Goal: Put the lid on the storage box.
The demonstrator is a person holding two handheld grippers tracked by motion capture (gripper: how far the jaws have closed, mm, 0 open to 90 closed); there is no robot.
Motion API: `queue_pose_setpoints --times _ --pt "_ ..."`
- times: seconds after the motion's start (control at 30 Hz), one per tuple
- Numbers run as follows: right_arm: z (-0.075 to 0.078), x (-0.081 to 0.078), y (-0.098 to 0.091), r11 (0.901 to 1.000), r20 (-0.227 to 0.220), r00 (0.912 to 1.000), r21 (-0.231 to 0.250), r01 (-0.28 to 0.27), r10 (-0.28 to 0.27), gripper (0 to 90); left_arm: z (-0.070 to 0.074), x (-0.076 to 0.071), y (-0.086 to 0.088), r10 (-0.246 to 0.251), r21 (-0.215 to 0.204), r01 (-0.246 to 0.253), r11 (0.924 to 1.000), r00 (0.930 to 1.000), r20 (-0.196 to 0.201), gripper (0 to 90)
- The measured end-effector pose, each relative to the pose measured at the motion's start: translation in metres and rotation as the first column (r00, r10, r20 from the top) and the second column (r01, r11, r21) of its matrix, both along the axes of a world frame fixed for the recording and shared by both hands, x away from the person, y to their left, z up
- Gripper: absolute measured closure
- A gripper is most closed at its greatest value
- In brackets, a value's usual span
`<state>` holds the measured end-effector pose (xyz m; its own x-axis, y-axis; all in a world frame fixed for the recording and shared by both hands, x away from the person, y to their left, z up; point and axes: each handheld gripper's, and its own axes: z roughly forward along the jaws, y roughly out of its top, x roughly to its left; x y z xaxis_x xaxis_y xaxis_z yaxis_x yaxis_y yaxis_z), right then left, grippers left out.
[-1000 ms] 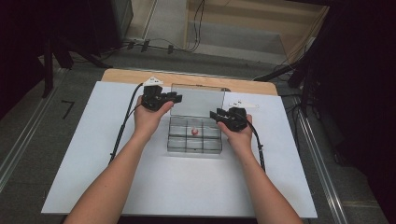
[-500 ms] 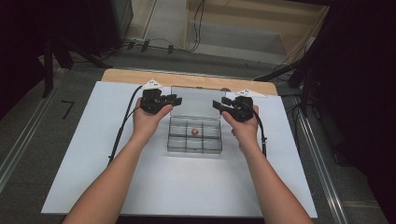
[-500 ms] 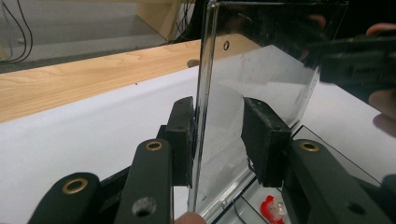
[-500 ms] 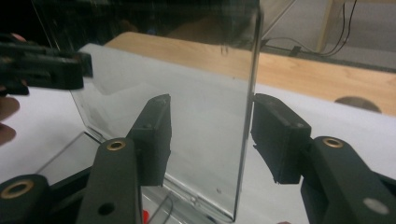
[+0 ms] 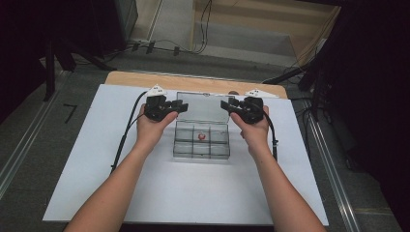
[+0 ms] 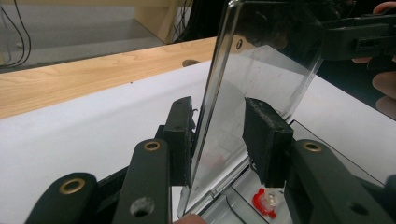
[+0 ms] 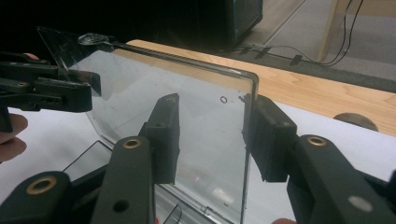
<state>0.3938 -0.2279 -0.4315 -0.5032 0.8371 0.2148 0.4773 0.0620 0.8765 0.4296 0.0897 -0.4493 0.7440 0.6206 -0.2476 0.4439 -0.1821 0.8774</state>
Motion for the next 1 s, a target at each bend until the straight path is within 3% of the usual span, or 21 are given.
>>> queue_pose_setpoints --times 0.73,1.0 --pt "-0.008 -0.040 -0.002 0.9985 0.048 0.9974 0.002 -0.054 0.054 51.5 -0.003 -0.027 0.005 -0.035 -0.019 0.035 0.9992 0.9993 0.010 52.2" --pt "-0.013 -0.054 0.001 0.9965 0.071 0.9951 -0.053 -0.065 0.068 49.0 -0.005 -0.038 0.009 -0.041 -0.032 0.041 0.9986 0.9991 0.009 43.5"
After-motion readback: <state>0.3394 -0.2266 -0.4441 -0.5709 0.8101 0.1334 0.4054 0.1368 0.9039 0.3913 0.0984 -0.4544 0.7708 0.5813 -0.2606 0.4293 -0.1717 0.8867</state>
